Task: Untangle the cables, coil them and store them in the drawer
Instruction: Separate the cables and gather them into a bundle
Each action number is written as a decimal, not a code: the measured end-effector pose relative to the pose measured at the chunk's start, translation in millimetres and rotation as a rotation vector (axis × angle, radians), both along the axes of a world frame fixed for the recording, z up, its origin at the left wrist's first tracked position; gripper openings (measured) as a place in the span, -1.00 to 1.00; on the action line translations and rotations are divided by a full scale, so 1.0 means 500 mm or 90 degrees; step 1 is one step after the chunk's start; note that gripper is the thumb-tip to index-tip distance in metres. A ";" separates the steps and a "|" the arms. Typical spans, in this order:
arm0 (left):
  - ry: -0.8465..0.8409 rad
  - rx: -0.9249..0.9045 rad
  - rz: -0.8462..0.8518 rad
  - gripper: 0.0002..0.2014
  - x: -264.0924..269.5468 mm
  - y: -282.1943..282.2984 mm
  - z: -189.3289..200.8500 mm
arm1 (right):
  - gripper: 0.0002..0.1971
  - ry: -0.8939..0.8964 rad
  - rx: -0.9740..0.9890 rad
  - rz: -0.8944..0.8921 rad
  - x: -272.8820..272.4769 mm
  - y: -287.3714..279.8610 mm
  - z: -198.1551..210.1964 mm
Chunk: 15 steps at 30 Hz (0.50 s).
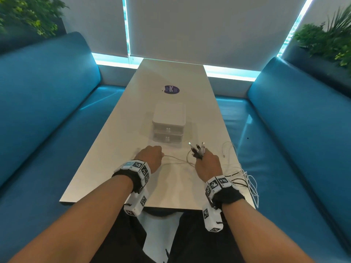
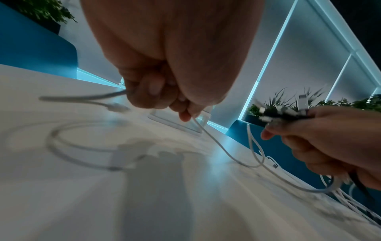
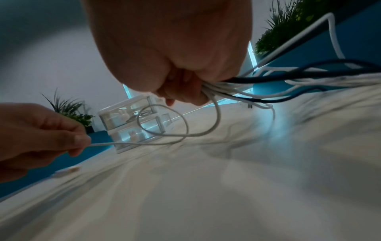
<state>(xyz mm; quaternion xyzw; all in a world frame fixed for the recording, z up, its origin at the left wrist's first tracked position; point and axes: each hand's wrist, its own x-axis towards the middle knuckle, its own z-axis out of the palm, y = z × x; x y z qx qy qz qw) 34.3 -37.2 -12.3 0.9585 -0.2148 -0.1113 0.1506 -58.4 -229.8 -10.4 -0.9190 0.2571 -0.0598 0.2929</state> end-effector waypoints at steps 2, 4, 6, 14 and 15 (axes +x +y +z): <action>-0.005 0.023 0.002 -0.73 -0.007 -0.010 -0.005 | -0.77 -0.053 0.034 0.019 -0.002 0.009 0.007; 0.003 0.019 -0.024 -0.74 -0.017 -0.028 -0.008 | -0.74 -0.081 0.054 0.073 -0.002 0.027 0.015; 0.010 -0.018 -0.063 -0.78 -0.029 -0.049 -0.007 | -0.73 -0.084 0.063 0.134 0.001 0.047 0.019; 0.059 -0.170 -0.052 -0.83 -0.038 -0.045 -0.013 | -0.86 0.039 0.122 0.133 0.005 0.065 0.007; 0.065 -0.174 -0.053 -0.83 -0.037 -0.040 -0.013 | -0.82 0.049 0.107 0.147 0.005 0.064 -0.001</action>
